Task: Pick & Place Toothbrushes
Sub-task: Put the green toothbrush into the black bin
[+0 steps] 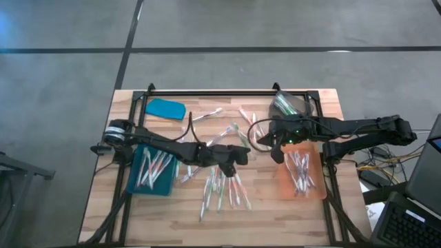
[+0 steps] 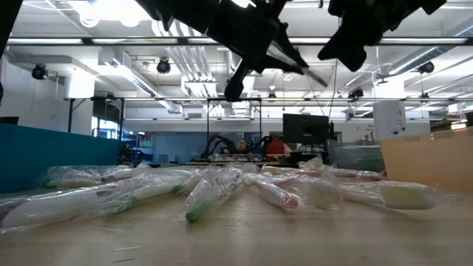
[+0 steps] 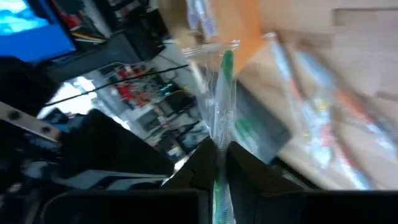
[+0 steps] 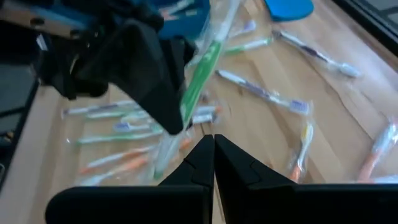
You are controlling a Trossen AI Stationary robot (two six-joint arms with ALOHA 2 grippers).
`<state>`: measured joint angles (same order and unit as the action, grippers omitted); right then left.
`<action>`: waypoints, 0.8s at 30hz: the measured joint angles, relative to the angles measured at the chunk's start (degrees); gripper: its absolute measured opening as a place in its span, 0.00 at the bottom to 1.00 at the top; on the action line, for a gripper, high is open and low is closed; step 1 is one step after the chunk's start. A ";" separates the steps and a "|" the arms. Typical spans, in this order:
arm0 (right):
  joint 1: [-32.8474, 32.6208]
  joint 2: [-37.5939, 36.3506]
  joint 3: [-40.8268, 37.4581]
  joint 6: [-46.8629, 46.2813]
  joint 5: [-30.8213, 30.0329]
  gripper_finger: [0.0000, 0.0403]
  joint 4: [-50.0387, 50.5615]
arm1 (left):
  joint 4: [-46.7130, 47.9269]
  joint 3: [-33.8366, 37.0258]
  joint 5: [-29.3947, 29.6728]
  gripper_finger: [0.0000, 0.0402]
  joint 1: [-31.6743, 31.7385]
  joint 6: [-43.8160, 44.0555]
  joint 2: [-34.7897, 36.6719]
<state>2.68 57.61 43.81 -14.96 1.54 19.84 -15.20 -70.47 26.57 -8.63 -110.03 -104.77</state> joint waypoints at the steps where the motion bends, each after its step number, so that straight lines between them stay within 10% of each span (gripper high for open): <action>1: 0.00 -0.21 -0.02 -0.33 0.02 0.02 -0.52 | -1.06 0.26 0.12 0.07 -0.22 -0.72 0.00; 11: -0.02 -0.48 -0.09 -4.84 1.18 0.05 -3.79 | -4.31 0.48 0.33 0.07 -0.54 -4.16 -0.09; 24: 0.09 2.49 -0.09 -8.22 5.86 0.39 -9.43 | -4.75 0.48 -0.92 0.08 -0.54 -3.88 -0.10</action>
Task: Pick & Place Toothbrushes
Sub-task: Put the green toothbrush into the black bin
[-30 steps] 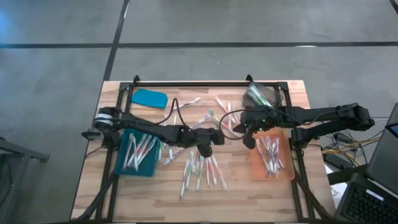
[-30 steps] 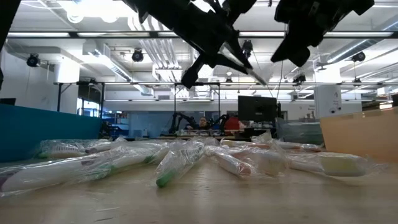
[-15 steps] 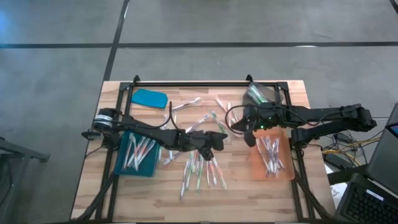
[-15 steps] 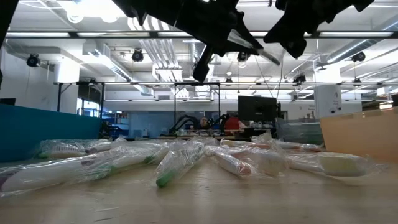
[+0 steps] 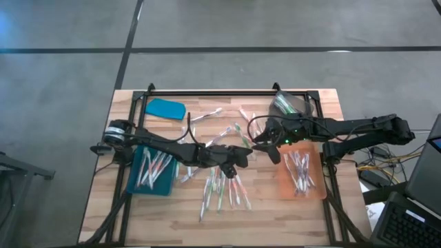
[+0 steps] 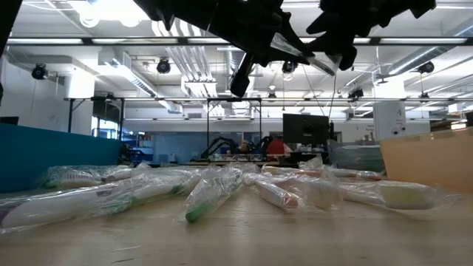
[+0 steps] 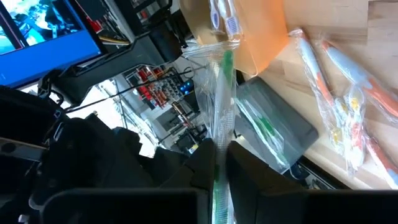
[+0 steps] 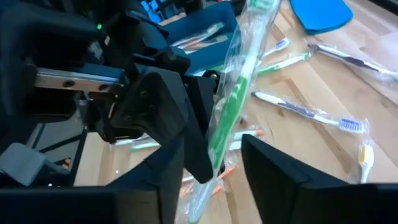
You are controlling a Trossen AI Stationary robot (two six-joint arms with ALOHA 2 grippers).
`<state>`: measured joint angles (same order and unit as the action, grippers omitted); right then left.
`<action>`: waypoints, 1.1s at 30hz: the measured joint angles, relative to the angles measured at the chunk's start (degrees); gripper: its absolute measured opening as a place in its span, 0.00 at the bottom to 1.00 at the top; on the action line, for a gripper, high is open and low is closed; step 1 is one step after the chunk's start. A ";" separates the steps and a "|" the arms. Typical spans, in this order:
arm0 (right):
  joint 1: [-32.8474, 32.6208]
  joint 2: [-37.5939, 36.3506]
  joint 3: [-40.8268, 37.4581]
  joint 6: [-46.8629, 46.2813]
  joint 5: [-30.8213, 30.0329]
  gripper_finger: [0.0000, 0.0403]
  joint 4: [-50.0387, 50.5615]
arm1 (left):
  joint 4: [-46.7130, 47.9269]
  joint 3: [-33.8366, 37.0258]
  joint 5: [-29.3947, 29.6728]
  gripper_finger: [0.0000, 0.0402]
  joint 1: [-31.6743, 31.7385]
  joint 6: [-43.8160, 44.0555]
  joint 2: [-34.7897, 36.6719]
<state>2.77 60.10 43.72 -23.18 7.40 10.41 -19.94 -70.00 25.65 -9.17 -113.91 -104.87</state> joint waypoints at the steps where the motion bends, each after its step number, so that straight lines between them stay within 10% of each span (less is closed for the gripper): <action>1: 0.02 0.50 0.00 -0.02 0.00 0.42 -0.38 | 0.00 0.00 0.00 0.08 0.00 0.00 0.00; 12: 0.09 3.73 -0.01 0.07 0.00 0.50 -6.11 | 0.00 0.00 0.00 0.07 0.00 0.15 -0.01; 33: 0.68 8.35 -0.02 0.83 -3.00 0.25 -10.16 | 0.07 -0.04 0.37 0.07 0.04 0.20 -0.01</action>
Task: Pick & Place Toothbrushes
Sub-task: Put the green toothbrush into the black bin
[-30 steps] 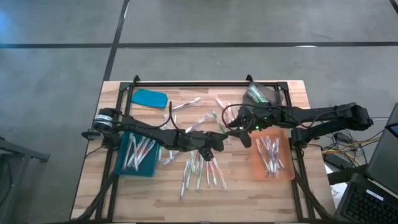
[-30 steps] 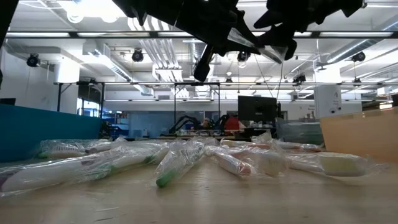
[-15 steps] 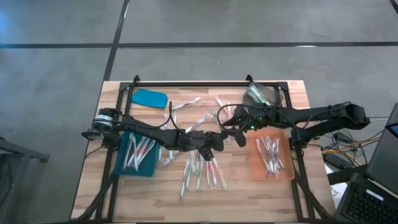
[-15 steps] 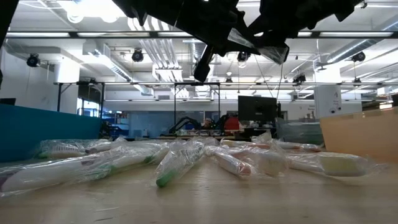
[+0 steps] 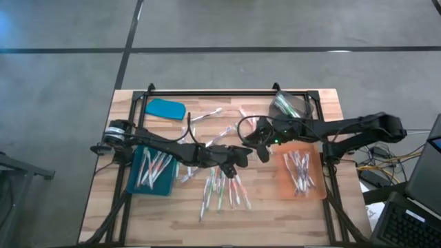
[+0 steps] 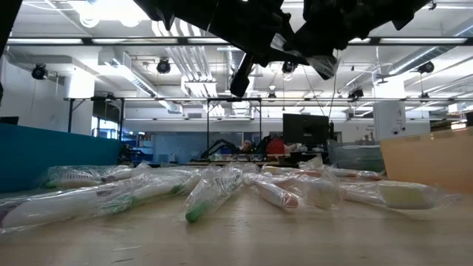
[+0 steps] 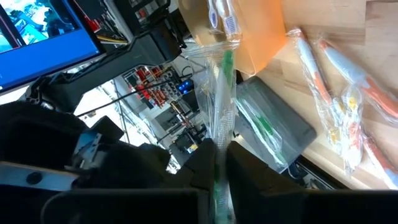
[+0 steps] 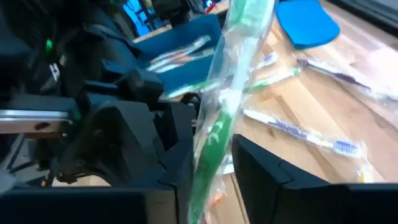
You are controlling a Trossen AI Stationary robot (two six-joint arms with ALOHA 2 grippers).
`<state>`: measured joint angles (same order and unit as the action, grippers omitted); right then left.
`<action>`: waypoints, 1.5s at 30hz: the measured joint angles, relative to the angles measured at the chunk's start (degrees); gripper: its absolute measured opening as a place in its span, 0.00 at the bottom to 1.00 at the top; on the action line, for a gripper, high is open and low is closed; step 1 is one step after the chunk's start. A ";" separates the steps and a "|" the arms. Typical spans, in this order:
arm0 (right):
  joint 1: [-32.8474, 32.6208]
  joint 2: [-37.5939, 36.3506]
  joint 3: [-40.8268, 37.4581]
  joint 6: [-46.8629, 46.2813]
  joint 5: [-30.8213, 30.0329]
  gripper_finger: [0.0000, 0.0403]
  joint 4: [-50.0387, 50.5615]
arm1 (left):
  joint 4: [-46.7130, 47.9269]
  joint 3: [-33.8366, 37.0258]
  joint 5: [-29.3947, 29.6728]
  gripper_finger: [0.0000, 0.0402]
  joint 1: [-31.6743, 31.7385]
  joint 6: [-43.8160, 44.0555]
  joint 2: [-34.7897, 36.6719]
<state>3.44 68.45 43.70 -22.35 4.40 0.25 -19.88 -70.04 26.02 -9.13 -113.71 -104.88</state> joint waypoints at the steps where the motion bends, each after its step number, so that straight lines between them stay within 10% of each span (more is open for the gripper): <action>1: -0.02 0.62 0.00 0.02 0.02 0.24 -0.37 | 0.00 0.00 0.02 0.07 0.00 0.00 -0.02; 10: 0.09 2.44 0.07 1.48 0.40 0.05 -1.47 | 1.19 0.00 0.66 0.07 0.04 -0.03 -0.15; 22: 0.30 1.28 0.00 2.89 -0.09 0.05 -0.12 | 1.90 -0.04 -0.65 0.26 -0.28 8.41 -0.09; 35: 4.70 -8.49 0.00 5.56 -3.48 0.04 12.03 | 2.79 -0.04 -1.18 0.41 0.67 41.45 0.15; 45: 11.19 -14.05 0.00 7.02 -11.06 0.04 24.93 | 4.25 -0.04 -18.07 0.39 5.77 66.44 0.24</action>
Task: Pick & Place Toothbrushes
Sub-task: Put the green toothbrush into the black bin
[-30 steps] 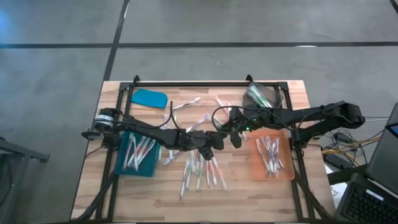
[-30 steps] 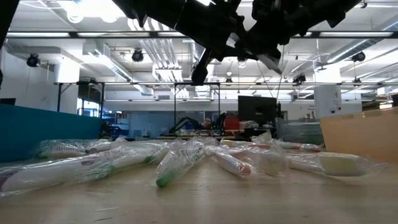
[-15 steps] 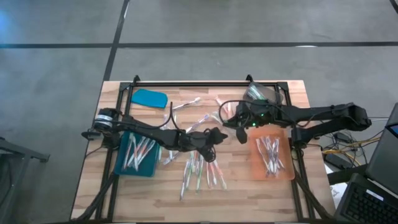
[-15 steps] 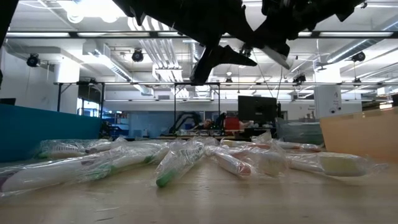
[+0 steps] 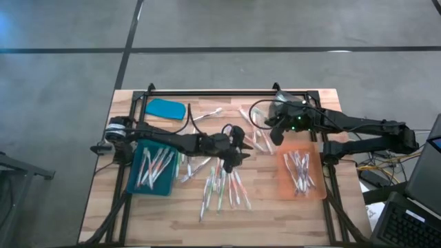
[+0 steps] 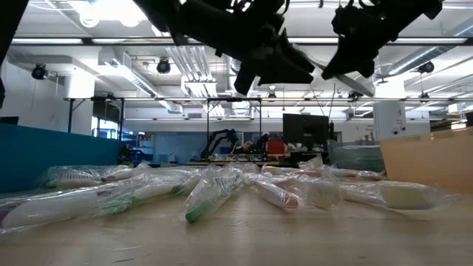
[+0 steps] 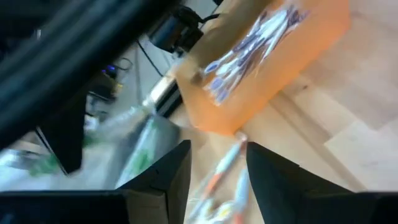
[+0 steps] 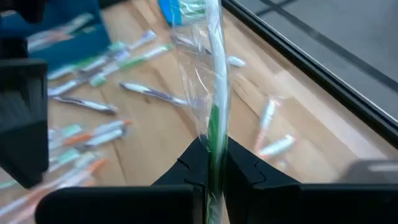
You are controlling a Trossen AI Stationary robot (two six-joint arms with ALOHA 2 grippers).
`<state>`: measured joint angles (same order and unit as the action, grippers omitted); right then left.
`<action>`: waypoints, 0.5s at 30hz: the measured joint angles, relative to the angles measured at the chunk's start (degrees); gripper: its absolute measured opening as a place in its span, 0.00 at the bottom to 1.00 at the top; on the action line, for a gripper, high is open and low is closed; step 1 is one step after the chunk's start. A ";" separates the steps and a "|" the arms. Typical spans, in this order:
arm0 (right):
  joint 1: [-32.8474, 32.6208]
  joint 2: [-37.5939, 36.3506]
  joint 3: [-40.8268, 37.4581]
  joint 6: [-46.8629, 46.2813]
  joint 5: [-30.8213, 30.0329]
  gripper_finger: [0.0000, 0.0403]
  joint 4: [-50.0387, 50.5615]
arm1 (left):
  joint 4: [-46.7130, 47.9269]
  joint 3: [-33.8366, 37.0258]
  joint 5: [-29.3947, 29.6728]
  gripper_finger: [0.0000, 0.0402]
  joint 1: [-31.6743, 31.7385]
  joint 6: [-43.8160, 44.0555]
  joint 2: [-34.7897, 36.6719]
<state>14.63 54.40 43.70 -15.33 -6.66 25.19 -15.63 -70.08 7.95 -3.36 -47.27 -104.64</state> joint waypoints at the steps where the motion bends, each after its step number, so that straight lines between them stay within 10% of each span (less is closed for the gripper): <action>1: 0.65 -0.29 0.00 0.17 -0.04 0.04 0.93 | 0.25 0.00 -1.36 0.39 0.58 1.98 0.00; 15: 10.92 -1.02 0.00 3.86 -2.14 0.04 8.30 | 8.60 0.02 -20.70 0.39 9.08 28.22 5.57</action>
<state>25.55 53.39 43.70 -11.47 -8.79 33.49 -7.03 -70.06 -12.75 5.72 -19.05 -99.07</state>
